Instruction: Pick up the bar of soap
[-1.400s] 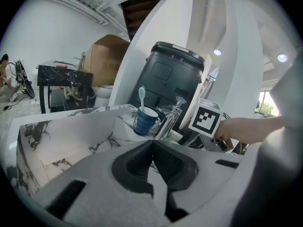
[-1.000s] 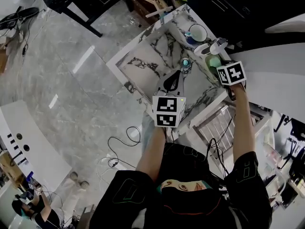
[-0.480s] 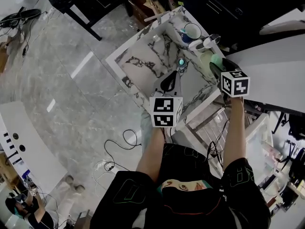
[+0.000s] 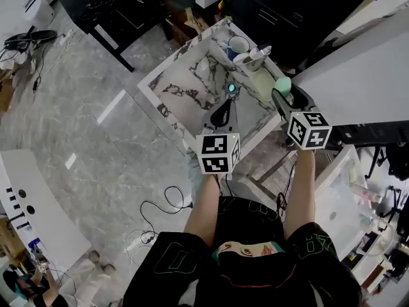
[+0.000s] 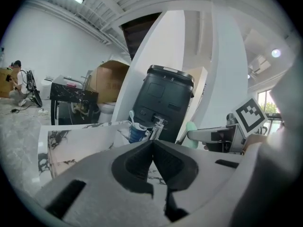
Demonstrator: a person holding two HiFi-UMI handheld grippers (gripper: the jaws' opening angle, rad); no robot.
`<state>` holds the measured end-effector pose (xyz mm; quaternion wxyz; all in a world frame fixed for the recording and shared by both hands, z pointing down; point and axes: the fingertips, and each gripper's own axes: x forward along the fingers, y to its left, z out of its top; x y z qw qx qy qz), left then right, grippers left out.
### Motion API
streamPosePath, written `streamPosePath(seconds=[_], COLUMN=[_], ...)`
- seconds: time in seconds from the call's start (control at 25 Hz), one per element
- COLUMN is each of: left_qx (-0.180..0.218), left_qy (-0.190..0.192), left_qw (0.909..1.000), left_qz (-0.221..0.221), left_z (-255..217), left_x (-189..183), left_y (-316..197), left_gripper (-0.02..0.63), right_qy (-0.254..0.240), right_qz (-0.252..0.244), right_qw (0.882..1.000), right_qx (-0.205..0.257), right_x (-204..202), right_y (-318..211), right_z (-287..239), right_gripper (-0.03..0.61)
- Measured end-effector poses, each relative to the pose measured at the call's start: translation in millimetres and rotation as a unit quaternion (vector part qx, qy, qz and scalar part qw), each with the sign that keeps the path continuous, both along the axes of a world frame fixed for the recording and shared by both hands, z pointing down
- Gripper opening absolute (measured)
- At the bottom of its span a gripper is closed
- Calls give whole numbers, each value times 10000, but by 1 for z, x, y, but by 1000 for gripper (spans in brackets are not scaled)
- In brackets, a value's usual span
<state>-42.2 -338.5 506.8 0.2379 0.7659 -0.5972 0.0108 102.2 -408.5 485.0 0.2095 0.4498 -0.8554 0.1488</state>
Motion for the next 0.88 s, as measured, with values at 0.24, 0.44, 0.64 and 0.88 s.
streamPosePath(seconds=[0.24, 0.44, 0.64, 0.88], left_qx=[395, 727, 1088, 1405], left_qy=[-303, -548, -845, -1112], left_qw=[9988, 9958, 9904, 9836], left_qz=[-21, -90, -104, -227], left_z=[-46, -81, -117, -145], left_x=[10, 16, 25, 28], left_y=[13, 23, 28, 36], left_gripper=[8, 8, 8, 8], right_qy=[-600, -981, -1216, -1353], right_qz=[173, 212, 153, 59], right_qw=[9967, 9899, 9823, 9751], right_qx=[527, 1004, 1416, 1757], right_x=[14, 32, 52, 65], right_y=[32, 55, 69, 80], right_z=[-45, -88, -121, -142], right_gripper=[252, 252, 252, 252])
